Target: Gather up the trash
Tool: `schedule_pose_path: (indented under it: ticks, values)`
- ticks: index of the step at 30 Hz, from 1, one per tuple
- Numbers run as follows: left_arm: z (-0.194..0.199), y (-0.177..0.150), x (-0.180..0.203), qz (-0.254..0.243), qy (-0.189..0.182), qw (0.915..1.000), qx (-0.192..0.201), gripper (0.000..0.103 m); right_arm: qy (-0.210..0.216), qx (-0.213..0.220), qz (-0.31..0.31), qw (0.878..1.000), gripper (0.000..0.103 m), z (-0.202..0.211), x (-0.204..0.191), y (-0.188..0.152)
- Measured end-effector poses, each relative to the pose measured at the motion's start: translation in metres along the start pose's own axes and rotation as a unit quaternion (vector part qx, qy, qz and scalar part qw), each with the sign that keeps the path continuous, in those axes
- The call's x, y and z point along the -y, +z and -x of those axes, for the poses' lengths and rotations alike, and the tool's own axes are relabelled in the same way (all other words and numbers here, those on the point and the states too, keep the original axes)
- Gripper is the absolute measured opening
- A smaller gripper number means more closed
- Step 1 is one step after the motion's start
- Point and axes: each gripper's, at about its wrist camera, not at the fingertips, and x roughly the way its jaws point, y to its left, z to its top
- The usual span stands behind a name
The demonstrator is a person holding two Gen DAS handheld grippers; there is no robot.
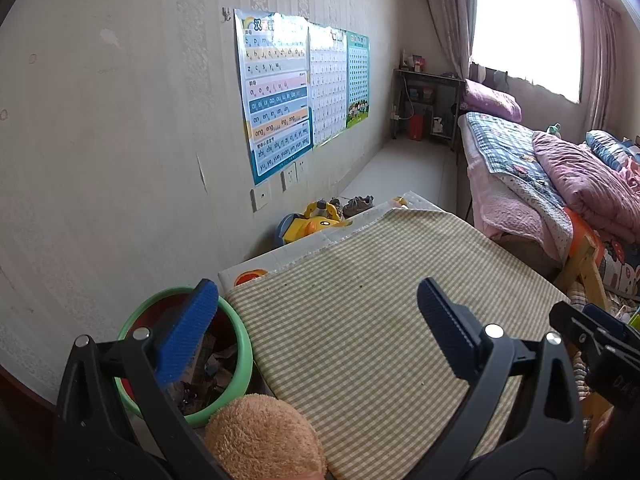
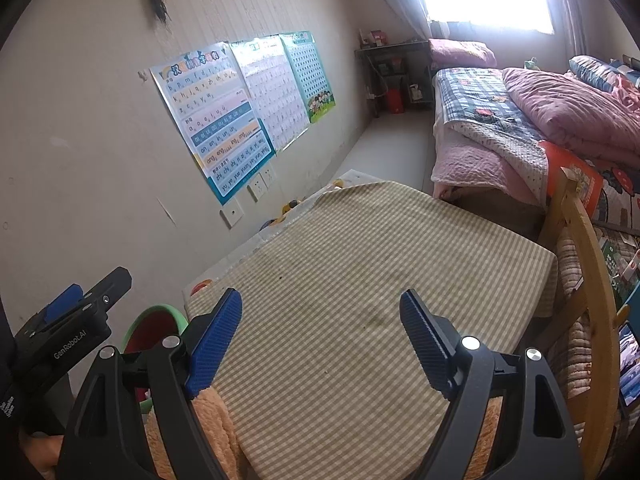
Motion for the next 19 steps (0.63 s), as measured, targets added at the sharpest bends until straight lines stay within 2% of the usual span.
schedule_pose_path:
  ticks: [8, 13, 19]
  values:
    - [-0.004, -0.003, 0.002, -0.005, -0.006, 1.0000, -0.005, 0.098, -0.002, -0.008, -0.006, 1.000, 0.078, -0.006, 0.003, -0.002]
    - [-0.004, -0.002, 0.009, -0.019, 0.010, 0.9998, 0.004, 0.098, -0.008, -0.016, -0.011, 1.000, 0.078, -0.014, 0.010, -0.005]
    - [-0.011, -0.002, 0.007, -0.017, 0.021, 0.9996, -0.004, 0.098, -0.048, -0.037, -0.033, 0.998, 0.080, -0.036, 0.043, -0.009]
